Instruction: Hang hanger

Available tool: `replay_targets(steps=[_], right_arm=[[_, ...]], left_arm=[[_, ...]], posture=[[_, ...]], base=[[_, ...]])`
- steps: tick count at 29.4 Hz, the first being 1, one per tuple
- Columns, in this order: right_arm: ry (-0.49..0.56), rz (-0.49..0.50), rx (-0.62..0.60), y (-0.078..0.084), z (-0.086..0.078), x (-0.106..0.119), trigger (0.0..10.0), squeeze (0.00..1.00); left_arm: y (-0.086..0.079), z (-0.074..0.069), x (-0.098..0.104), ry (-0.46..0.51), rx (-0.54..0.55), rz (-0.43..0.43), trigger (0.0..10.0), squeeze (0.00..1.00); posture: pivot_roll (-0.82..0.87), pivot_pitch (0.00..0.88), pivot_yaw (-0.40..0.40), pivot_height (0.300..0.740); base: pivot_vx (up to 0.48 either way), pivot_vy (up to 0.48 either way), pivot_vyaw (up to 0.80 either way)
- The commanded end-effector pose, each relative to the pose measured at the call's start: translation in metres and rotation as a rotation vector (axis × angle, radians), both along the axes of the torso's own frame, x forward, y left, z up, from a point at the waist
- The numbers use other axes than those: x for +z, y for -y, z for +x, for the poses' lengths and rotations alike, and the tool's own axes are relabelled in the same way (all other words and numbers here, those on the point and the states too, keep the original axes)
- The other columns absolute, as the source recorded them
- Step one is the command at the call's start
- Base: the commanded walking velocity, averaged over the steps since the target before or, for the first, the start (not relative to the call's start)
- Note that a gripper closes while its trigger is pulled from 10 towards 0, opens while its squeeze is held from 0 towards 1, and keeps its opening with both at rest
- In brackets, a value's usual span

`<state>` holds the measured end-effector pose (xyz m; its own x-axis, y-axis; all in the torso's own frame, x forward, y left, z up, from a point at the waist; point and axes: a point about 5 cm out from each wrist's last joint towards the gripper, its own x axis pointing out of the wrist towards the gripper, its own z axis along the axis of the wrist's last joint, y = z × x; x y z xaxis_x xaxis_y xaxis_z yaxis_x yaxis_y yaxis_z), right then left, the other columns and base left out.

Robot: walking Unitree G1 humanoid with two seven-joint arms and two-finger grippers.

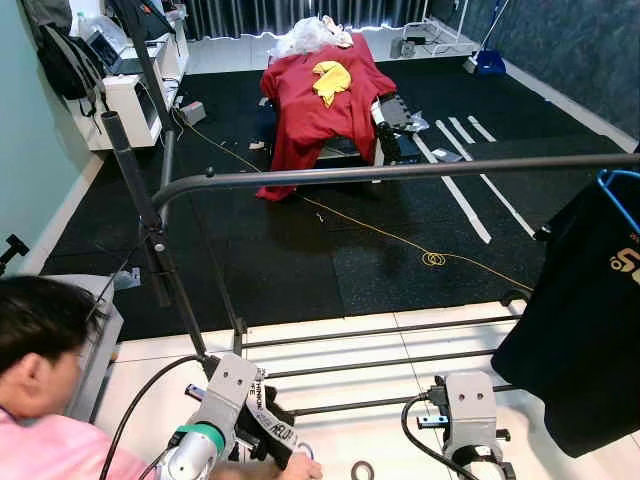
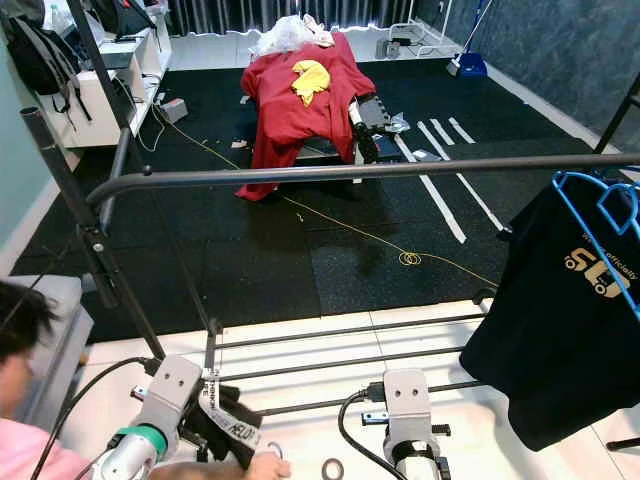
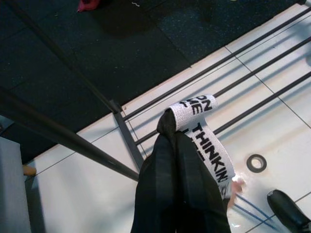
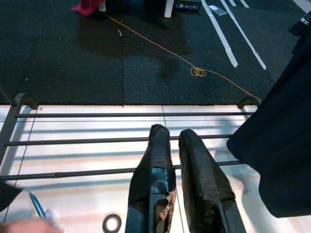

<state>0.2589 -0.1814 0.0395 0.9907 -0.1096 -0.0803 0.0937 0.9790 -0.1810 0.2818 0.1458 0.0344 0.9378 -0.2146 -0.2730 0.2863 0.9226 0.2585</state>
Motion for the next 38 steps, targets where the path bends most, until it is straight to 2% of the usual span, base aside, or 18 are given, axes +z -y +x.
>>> replay_targets(steps=[1,3,5,8,9,12,14,16,18,26,30,31,32,33,34,36,37,38], right_arm=[[-0.009,-0.001,-0.008,0.002,-0.004,-0.002,10.0,0.00],[0.012,-0.004,-0.007,0.001,-0.003,0.003,10.0,0.00],[0.099,-0.016,-0.003,-0.001,0.001,0.026,10.0,0.00],[0.130,-0.015,-0.008,0.000,0.002,0.034,10.0,0.00],[0.163,-0.030,-0.032,0.004,0.001,0.043,10.0,0.00],[0.185,-0.038,-0.053,0.008,0.000,0.050,10.0,0.00],[0.250,-0.088,-0.071,0.014,-0.004,0.068,10.0,0.00],[0.270,-0.103,-0.073,0.015,-0.006,0.074,10.0,0.00],[0.367,-0.137,-0.074,0.015,-0.006,0.103,10.0,0.00],[0.468,-0.147,-0.117,0.020,-0.006,0.139,10.0,0.00],[0.423,-0.122,-0.138,0.026,-0.009,0.132,10.0,0.00],[0.348,-0.092,-0.159,0.031,-0.013,0.114,10.0,0.00],[0.348,-0.092,-0.159,0.031,-0.013,0.114,10.0,0.00],[0.265,-0.061,-0.184,0.037,-0.018,0.094,10.0,0.00],[0.265,-0.061,-0.184,0.037,-0.018,0.094,10.0,0.00],[0.028,-0.060,-0.238,0.048,-0.037,0.043,10.0,0.00],[-0.030,-0.074,-0.241,0.051,-0.044,0.030,10.0,0.00],[-0.030,-0.074,-0.241,0.051,-0.044,0.030,10.0,0.00]], left_arm=[[-0.002,-0.004,-0.005,-0.015,0.001,0.006,10.0,0.00],[-0.002,-0.004,-0.005,-0.012,-0.003,0.006,10.0,0.00],[-0.002,-0.003,-0.003,-0.009,-0.004,0.006,10.0,0.00],[-0.003,-0.002,-0.002,-0.008,-0.003,0.005,10.0,0.00],[-0.003,-0.002,-0.002,-0.006,-0.007,0.005,10.0,0.00],[-0.002,-0.001,-0.001,-0.005,-0.011,0.005,10.0,0.00],[-0.002,0.000,0.000,-0.005,-0.018,0.006,10.0,0.00],[-0.002,0.000,0.000,-0.005,-0.019,0.007,10.0,0.00],[-0.001,0.001,0.000,-0.007,-0.033,0.009,10.0,0.00],[0.002,0.003,0.001,-0.009,-0.049,0.010,10.0,0.00],[0.004,0.003,0.001,-0.010,-0.055,0.010,10.0,0.00],[0.004,0.003,0.000,-0.011,-0.056,0.009,10.0,0.00],[0.004,0.003,0.000,-0.011,-0.056,0.009,10.0,0.00],[0.005,0.003,0.000,-0.011,-0.055,0.008,10.0,0.00],[0.005,0.003,0.000,-0.011,-0.055,0.008,10.0,0.00],[0.004,0.002,-0.001,-0.013,-0.054,0.009,10.0,0.00],[0.004,0.002,-0.001,-0.015,-0.054,0.009,10.0,0.00],[0.004,0.002,-0.001,-0.015,-0.054,0.009,10.0,0.00]], posture=[[-0.26,0.110,0.087,0.740],[-0.26,0.116,0.088,0.740],[-0.27,0.117,0.096,0.740],[-0.27,0.120,0.096,0.740],[-0.27,0.126,0.101,0.740],[-0.28,0.127,0.102,0.740],[-0.28,0.129,0.112,0.740],[-0.29,0.131,0.116,0.740],[-0.30,0.133,0.122,0.740],[-0.31,0.134,0.128,0.740],[-0.31,0.135,0.125,0.740],[-0.31,0.134,0.119,0.740],[-0.31,0.134,0.119,0.740],[-0.31,0.130,0.117,0.740],[-0.31,0.130,0.117,0.740],[-0.31,0.127,0.119,0.740],[-0.31,0.127,0.119,0.740],[-0.31,0.127,0.119,0.740]], base=[[0.000,0.000,0.00],[0.000,0.000,0.00],[0.000,0.000,0.00],[0.000,0.000,0.00],[0.000,0.000,0.00],[0.000,0.000,0.00],[0.000,0.000,0.00],[0.000,0.000,0.00],[0.000,0.000,0.00],[0.000,0.000,0.00],[0.000,0.000,0.00],[0.000,0.000,0.00],[0.000,0.000,0.00],[0.000,0.000,0.00],[0.000,0.000,0.00],[0.000,0.000,0.00],[0.000,0.000,0.00],[0.000,0.000,0.00]])
